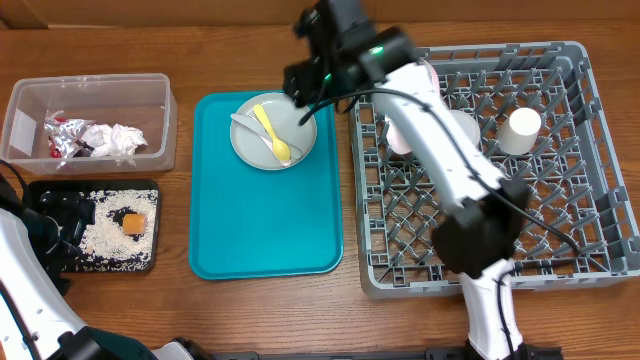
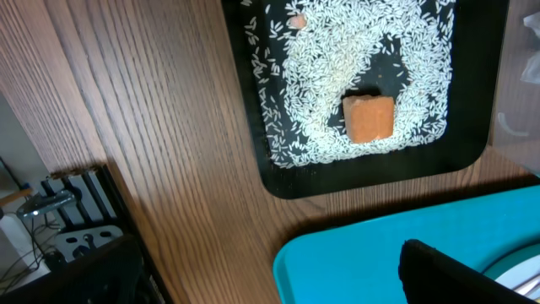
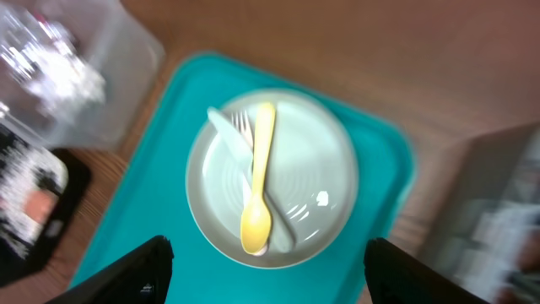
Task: Sort waste into correct bins and load items into the dishwasher rack
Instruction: 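Release the cup and move the right gripper back over the plate, then grasp the yellow spoon on the plate with the right gripper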
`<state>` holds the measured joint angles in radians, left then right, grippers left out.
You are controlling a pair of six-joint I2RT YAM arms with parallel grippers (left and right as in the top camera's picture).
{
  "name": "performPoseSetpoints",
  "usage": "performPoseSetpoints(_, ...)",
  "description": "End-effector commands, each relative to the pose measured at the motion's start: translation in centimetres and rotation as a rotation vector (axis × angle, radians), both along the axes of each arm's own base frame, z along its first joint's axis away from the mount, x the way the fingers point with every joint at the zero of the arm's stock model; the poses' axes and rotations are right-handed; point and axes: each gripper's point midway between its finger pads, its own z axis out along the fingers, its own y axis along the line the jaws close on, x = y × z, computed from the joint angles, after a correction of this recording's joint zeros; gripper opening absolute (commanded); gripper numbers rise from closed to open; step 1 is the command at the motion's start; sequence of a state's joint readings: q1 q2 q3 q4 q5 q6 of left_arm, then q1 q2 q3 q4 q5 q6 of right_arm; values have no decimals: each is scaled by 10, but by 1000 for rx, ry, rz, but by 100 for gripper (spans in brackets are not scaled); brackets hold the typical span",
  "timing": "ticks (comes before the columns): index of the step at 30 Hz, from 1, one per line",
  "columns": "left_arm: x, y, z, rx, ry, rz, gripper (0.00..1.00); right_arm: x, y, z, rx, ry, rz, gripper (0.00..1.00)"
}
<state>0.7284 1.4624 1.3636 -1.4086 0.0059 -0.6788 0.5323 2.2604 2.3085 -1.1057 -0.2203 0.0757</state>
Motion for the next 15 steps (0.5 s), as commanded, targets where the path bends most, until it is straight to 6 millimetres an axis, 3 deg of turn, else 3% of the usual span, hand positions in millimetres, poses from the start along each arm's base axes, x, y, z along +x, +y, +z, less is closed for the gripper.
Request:
performPoseSetpoints(1, -3, 2, 2, 15, 2, 14, 100, -6, 30, -34, -9, 30, 49, 76)
performPoseSetpoints(7, -3, 2, 2, 16, 2, 14, 100, -7, 56, -80, -26, 57, 80, 74)
performPoseSetpoints(15, -3, 2, 2, 15, 2, 15, 100, -4, 64, -131, -57, 100, 66, 70)
